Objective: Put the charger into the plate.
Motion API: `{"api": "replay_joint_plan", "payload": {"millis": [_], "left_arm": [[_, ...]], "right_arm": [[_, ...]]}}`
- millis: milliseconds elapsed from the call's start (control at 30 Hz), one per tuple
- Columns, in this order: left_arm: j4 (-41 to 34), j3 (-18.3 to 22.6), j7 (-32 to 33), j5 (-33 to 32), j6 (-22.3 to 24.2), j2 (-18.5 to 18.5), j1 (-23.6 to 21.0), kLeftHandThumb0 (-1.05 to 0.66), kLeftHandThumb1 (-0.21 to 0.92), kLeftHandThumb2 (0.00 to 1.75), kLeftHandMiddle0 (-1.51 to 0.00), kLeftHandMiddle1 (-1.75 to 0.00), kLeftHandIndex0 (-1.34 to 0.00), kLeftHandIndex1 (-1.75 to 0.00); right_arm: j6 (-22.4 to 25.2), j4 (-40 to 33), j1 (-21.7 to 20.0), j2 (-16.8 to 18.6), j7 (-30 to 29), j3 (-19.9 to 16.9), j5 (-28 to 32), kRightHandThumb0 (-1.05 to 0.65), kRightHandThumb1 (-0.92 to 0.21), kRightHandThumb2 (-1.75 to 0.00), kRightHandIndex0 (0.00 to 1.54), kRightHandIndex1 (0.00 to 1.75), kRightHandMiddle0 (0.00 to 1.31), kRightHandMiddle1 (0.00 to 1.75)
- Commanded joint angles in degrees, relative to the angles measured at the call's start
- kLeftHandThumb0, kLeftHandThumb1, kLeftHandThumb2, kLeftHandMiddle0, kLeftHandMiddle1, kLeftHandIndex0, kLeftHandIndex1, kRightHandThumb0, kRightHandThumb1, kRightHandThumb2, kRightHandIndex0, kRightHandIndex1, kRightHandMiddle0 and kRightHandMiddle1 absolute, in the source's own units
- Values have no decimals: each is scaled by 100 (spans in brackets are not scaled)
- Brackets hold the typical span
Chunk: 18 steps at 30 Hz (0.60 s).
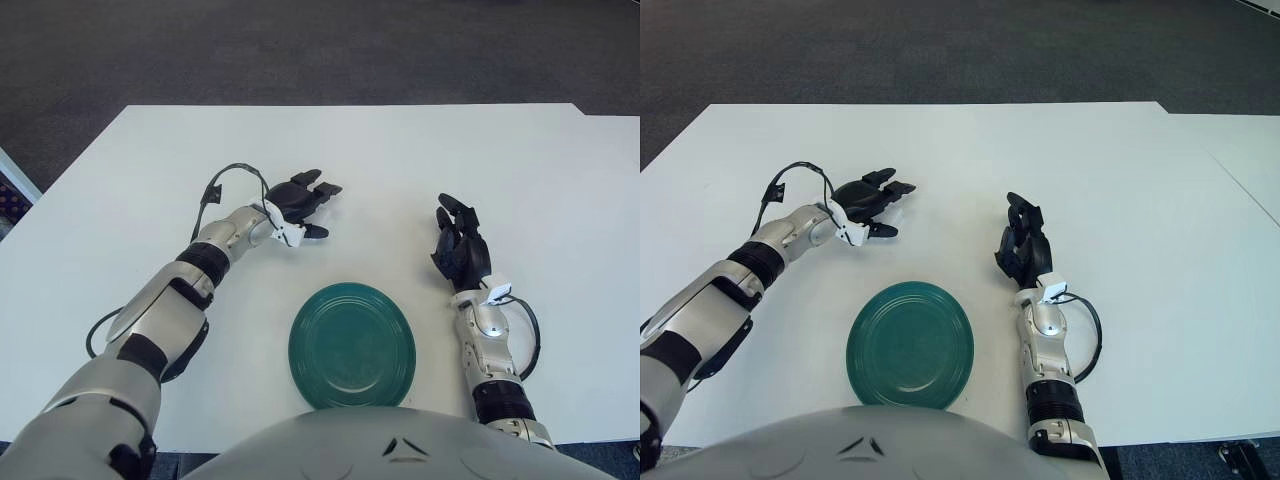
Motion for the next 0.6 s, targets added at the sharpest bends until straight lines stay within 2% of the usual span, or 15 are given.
{"api": "replay_joint_plan", "payload": {"millis": [0,567], "left_arm": [[505,-272,-261,181,54,-11,544,-105,92,45,-12,-3,0,-84],[698,-313,-362,-45,58,-52,622,-105,92,42,-16,-2,0,-89]], "right_arm": [[521,925,842,349,29,-2,191,-81,-92,-81,42,2,2,80],[580,889,821,217,85,-5,107,-82,-92,-84,39,0,0,79]]}}
